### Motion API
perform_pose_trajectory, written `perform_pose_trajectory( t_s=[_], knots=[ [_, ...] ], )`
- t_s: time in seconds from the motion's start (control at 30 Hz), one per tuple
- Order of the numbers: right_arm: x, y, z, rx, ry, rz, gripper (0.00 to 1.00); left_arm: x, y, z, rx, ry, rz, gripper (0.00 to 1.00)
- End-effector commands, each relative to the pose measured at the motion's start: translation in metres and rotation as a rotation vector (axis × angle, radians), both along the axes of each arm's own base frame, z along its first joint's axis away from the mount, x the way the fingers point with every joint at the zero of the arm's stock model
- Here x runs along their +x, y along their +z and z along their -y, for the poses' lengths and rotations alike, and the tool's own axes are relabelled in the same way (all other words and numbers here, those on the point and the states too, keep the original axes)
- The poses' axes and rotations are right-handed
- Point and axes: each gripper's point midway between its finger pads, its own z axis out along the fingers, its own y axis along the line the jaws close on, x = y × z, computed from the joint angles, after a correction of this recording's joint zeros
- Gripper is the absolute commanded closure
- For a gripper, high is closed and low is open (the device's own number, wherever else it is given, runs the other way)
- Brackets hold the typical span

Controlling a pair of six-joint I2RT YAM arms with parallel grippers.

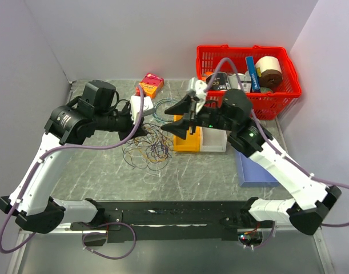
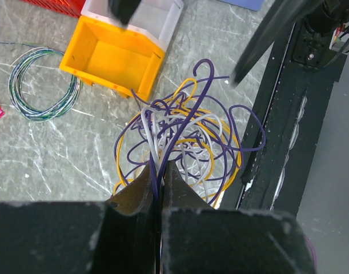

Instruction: Untangle the cables

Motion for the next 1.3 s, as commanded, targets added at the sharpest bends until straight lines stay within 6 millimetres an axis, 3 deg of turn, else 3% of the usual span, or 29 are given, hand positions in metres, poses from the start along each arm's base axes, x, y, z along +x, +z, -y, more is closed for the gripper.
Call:
perform_pose_trajectory(
  t_s=[0.0, 0.2, 0.3, 0.33, 0.4, 0.57, 0.67, 0.77, 0.8, 1.0, 1.1, 1.23, 1.27],
  knots=[
    [-0.007, 0.013, -0.01, 0.003, 0.053, 0.049, 0.36, -0.005, 0.008, 0.003, -0.031, -0.037, 0.022, 0.99],
    [0.002, 0.0, -0.022, -0.037, 0.053, 0.017, 0.4, -0.005, 0.007, 0.003, -0.028, -0.039, 0.023, 0.99],
    [0.004, -0.003, -0.023, -0.048, 0.052, 0.009, 0.65, -0.006, 0.006, 0.003, -0.025, -0.046, 0.018, 0.99],
    [0.003, -0.002, -0.022, -0.045, 0.048, 0.012, 0.85, -0.007, 0.006, 0.003, -0.024, -0.051, 0.018, 0.99],
    [0.005, -0.004, -0.019, -0.051, 0.026, 0.013, 1.0, -0.007, 0.004, 0.002, -0.016, -0.059, 0.022, 0.99],
    [0.008, -0.003, 0.001, -0.06, -0.074, 0.052, 1.0, 0.004, -0.024, -0.002, 0.051, -0.02, 0.003, 0.98],
    [0.015, -0.004, 0.016, -0.078, -0.165, 0.059, 1.0, 0.012, -0.048, -0.006, 0.102, 0.012, -0.012, 0.81],
    [0.02, -0.001, 0.029, -0.088, -0.229, 0.06, 1.0, 0.017, -0.074, -0.007, 0.133, 0.027, -0.043, 0.73],
    [0.02, 0.002, 0.031, -0.086, -0.243, 0.065, 1.0, 0.017, -0.088, -0.009, 0.152, 0.03, -0.069, 0.7],
    [0.02, 0.03, 0.05, -0.05, -0.324, 0.093, 1.0, 0.017, -0.128, -0.02, 0.197, 0.047, -0.115, 0.66],
    [0.022, 0.052, 0.064, -0.022, -0.394, 0.12, 1.0, 0.015, -0.136, -0.024, 0.195, 0.051, -0.131, 0.61],
    [0.021, 0.087, 0.077, 0.02, -0.441, 0.178, 1.0, 0.013, -0.122, -0.019, 0.14, 0.033, -0.121, 0.32],
    [0.019, 0.093, 0.077, 0.026, -0.436, 0.188, 1.0, 0.015, -0.116, -0.016, 0.116, 0.037, -0.118, 0.29]
  ],
)
